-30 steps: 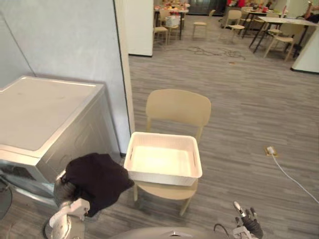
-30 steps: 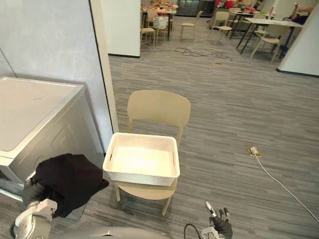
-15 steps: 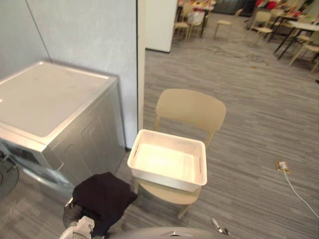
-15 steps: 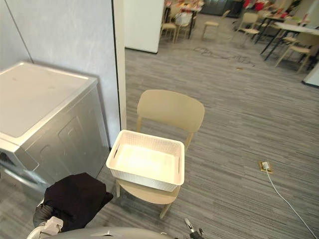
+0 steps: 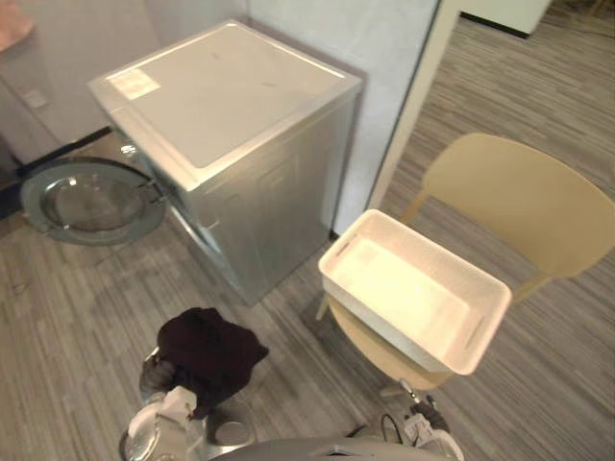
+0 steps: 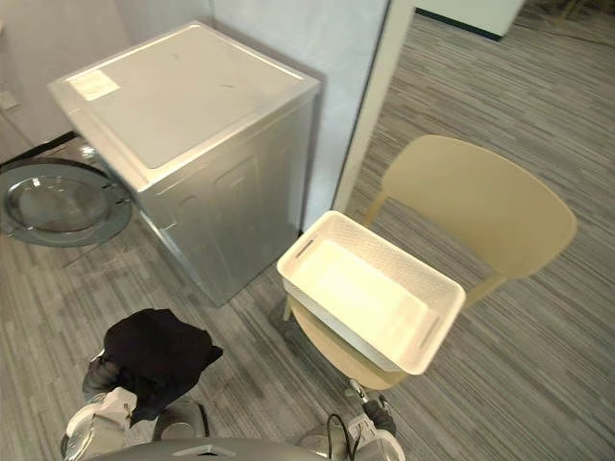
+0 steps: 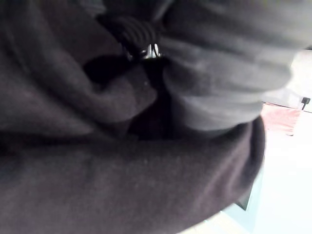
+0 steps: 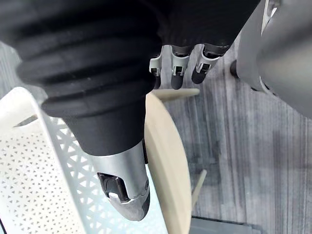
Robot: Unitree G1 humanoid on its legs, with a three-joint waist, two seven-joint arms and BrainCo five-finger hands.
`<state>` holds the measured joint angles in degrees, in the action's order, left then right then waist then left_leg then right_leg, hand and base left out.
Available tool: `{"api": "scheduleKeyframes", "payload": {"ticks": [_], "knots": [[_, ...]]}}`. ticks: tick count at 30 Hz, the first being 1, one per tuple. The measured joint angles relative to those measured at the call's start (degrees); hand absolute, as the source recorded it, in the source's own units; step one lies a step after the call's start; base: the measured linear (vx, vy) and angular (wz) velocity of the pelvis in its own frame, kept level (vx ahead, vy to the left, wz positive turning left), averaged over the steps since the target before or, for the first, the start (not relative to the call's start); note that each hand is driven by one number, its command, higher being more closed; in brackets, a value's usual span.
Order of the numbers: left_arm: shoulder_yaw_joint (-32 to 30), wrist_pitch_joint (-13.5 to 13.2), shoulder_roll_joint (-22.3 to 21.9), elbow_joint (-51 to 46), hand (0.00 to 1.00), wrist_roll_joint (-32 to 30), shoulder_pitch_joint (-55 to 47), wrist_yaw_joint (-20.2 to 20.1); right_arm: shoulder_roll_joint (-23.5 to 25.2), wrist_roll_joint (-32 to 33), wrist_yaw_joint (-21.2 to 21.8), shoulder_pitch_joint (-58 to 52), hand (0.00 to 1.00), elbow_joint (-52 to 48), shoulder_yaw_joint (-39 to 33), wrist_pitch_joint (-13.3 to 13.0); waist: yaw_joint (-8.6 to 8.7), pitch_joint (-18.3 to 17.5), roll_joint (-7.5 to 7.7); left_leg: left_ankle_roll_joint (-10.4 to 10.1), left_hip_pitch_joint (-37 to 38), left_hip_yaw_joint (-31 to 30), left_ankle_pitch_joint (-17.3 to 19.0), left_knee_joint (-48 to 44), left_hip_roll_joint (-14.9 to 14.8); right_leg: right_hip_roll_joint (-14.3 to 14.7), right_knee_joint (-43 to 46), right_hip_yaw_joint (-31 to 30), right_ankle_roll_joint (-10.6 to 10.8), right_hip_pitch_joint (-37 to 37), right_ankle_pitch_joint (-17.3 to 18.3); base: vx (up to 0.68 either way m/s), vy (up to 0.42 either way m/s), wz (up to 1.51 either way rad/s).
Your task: Pick up the laundry basket with both hands and put the clothes into the washing machine.
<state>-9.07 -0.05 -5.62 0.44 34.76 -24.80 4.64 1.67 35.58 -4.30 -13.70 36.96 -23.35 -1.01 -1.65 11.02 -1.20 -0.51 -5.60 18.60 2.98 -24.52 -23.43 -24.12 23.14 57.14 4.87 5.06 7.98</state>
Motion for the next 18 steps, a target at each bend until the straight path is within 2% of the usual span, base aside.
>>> {"api": "scheduleKeyframes", "payload": {"ticks": [1,2,3,4,5,6,7,8,9,11,13,14,15,16,17,18], "knots": [[0.8,0.0,0.1,0.0,1.00,0.0,0.4,0.0,-0.2,0.0,-0.1,-0.8,0.00,0.0,-1.2,0.0,0.20,-0.8,-1.15,-0.2,1.7,0.7,-4.9,5.4,-2.1,-1.3,1.0,1.5,1.3,-0.7,-1.5,0.08,0.320,0.68],[1.0,0.0,0.1,0.0,1.00,0.0,0.4,0.0,-0.3,0.0,-0.1,-0.8,0.00,-0.1,-1.7,0.0,0.16,-1.3,-1.87,0.7,2.8,0.3,-9.8,8.0,-2.3,-1.8,1.9,1.6,1.9,-1.1,-2.0,0.09,0.455,0.69],[0.5,0.0,0.1,0.0,1.00,-0.1,0.8,0.2,-0.4,0.0,-0.2,-0.8,0.00,0.1,-2.6,0.1,0.26,-1.7,-2.18,-6.1,3.7,-0.5,-4.9,9.1,-0.8,-3.4,3.1,1.8,2.4,-1.0,-3.6,0.04,0.507,0.45],[-1.1,0.0,0.2,0.0,1.00,-0.1,1.2,0.4,0.9,-0.1,-0.2,-0.6,0.00,0.0,-2.6,0.5,-0.22,-1.9,0.00,-9.4,3.6,-0.7,-2.3,8.0,0.9,-5.5,2.9,1.8,2.3,-0.6,-5.3,0.01,0.595,0.40],[-1.7,-0.1,0.2,0.0,1.00,-0.1,1.4,0.5,1.8,0.0,-0.1,-0.6,0.00,-0.1,-2.7,0.8,-0.50,-1.7,0.40,-9.9,3.5,-0.6,-1.1,7.1,1.7,-6.3,2.7,1.9,2.2,0.0,-6.0,-0.02,0.464,0.43],[-2.0,-0.1,0.3,-0.1,1.00,-0.1,1.7,0.9,1.7,-0.1,-0.2,-0.5,0.00,-0.1,-1.7,1.7,-0.71,-1.8,1.88,-10.5,3.4,-1.1,1.8,4.8,2.7,-7.6,2.4,2.3,1.9,2.1,-8.0,-0.02,0.317,0.43],[-1.8,-0.1,0.3,-0.2,1.00,-0.1,1.7,0.9,1.8,-0.1,-0.2,-0.6,0.00,-0.4,-1.8,1.7,-0.80,-1.8,2.24,-10.7,3.4,-1.6,3.5,3.5,3.1,-8.2,2.4,2.7,1.9,3.0,-8.8,-0.02,0.337,0.64],[-1.3,-0.1,0.4,-1.0,1.00,-0.1,1.5,0.9,2.2,0.0,-0.3,-0.9,0.00,-1.7,-2.3,1.6,-1.43,-2.1,2.81,-11.1,2.5,-2.7,8.0,-0.4,4.2,-9.8,2.5,3.1,2.2,5.0,-9.4,-0.01,0.334,0.51],[-0.9,-0.1,0.4,-1.5,1.00,-0.1,1.6,0.9,2.2,-0.1,-0.3,-1.0,0.00,-2.5,-2.6,1.5,-1.62,-2.1,2.82,-11.2,1.6,-3.1,9.7,-2.0,4.7,-10.4,2.5,3.1,2.5,5.5,-9.8,-0.02,0.388,0.46],[-0.8,-0.1,0.6,-2.3,1.00,-0.2,1.3,0.9,2.3,0.0,-1.3,-0.9,0.00,-4.0,-2.7,1.3,-2.63,-1.9,2.45,-9.9,-1.3,-3.6,14.0,-8.0,6.0,-12.6,2.0,2.9,2.2,6.5,-12.7,-0.05,0.349,0.25],[-0.3,-0.1,0.7,-2.3,1.00,-0.5,1.1,0.9,2.3,0.0,-1.9,-1.1,0.00,-4.1,-2.7,1.3,-2.68,-1.8,1.46,-8.0,-3.6,-4.7,16.7,-11.9,7.8,-14.5,1.9,1.5,0.0,6.8,-17.7,-0.06,0.357,0.43],[0.3,0.1,0.8,-2.3,1.00,-1.6,1.0,0.9,2.3,0.0,-2.3,-1.5,0.00,-3.8,-2.9,1.5,-2.66,-1.4,1.59,-6.3,-4.4,-5.4,17.8,-13.0,10.0,-16.0,1.9,-1.7,-4.4,6.3,-22.6,-0.02,0.393,0.60],[1.2,0.2,0.8,-2.3,1.00,-2.6,0.8,0.8,2.3,-0.1,-2.3,-1.5,0.00,-3.7,-3.1,1.2,-2.56,-1.6,0.84,-5.2,-4.7,-6.3,18.3,-13.3,11.4,-16.5,2.0,-6.2,-9.4,5.0,-28.2,0.03,0.472,0.82],[2.2,0.1,0.5,-2.3,1.00,-3.7,0.8,0.6,2.3,-0.3,-2.3,-1.4,0.00,-4.0,-4.3,0.9,-1.71,-2.1,-0.66,-3.8,-4.3,-7.9,18.9,-13.4,12.7,-16.1,4.9,-15.3,-10.0,2.0,-31.9,0.06,0.375,0.67],[2.2,0.1,0.7,-2.2,1.00,-4.1,0.9,0.6,2.2,-0.4,-2.4,-0.8,0.00,-3.9,-4.5,1.0,-1.47,-1.7,-1.17,-2.7,-4.3,-9.0,19.4,-13.3,12.8,-14.5,8.7,-20.2,-9.8,-0.5,-27.9,0.09,0.300,0.60],[2.1,0.0,1.2,-1.9,1.00,-4.7,1.5,0.7,2.4,-0.5,-2.2,0.1,0.00,-2.9,-4.3,1.9,-1.37,-1.5,-0.09,-1.6,-3.7,-10.0,19.6,-12.6,13.3,-8.3,17.7,-29.7,-7.9,-5.8,-15.2,0.09,0.219,0.39]]}}
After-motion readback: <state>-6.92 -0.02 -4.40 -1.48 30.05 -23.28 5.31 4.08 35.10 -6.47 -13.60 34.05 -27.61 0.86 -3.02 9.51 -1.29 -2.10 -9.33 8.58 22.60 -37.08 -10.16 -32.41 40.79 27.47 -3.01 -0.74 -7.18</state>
